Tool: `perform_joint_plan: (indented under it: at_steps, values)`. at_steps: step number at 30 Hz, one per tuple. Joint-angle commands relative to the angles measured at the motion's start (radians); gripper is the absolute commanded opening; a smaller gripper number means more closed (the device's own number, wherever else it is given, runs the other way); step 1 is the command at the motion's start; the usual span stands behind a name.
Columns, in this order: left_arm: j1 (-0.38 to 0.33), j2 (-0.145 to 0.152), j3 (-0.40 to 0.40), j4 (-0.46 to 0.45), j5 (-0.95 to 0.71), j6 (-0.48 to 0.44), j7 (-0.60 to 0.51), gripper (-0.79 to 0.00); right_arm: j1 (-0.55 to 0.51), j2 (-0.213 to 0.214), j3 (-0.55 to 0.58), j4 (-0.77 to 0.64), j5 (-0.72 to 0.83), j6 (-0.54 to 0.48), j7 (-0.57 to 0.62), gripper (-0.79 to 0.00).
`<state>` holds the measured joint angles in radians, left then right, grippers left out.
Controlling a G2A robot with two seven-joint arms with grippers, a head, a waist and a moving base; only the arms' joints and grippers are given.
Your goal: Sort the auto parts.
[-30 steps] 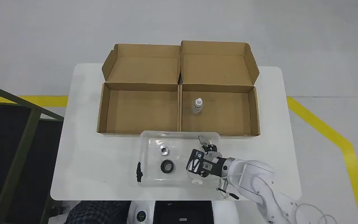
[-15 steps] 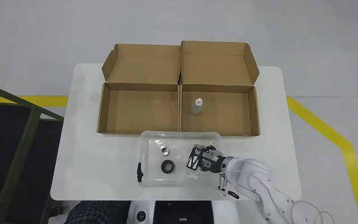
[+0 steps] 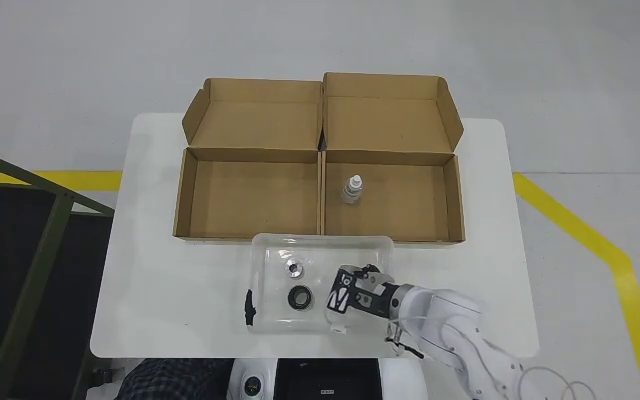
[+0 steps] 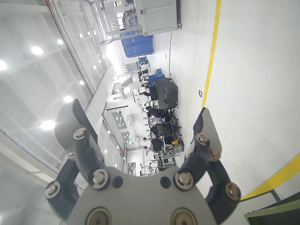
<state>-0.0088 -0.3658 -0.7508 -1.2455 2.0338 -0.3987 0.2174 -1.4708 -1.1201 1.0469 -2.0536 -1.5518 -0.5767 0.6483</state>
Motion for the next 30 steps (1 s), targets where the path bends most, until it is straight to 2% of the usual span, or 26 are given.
perform_joint_plan:
  at_steps: [1, 7, 14, 25, 30]
  values:
    - [0.0, 0.0, 0.0, 0.0, 0.0, 0.0, 0.0, 0.0, -0.003, 0.001, 0.002, -0.005, 0.004, -0.003, -0.023, -0.785]
    - [0.0, 0.0, 0.0, 0.0, 0.0, 0.0, 0.0, 0.0, 0.0, 0.004, 0.022, 0.011, 0.049, -0.031, -0.132, -0.785]
    - [0.0, 0.0, 0.0, 0.0, 0.0, 0.0, 0.0, 0.0, -0.001, 0.009, 0.043, 0.052, 0.073, -0.065, -0.343, -0.785]
    - [0.0, 0.0, 0.0, 0.0, 0.0, 0.0, 0.0, 0.0, -0.033, 0.02, 0.157, 0.059, 0.301, -0.136, -0.644, -0.785]
    - [0.0, 0.0, 0.0, 0.0, 0.0, 0.0, 0.0, 0.0, -0.054, 0.027, 0.225, 0.056, 0.365, -0.138, -0.713, -0.785]
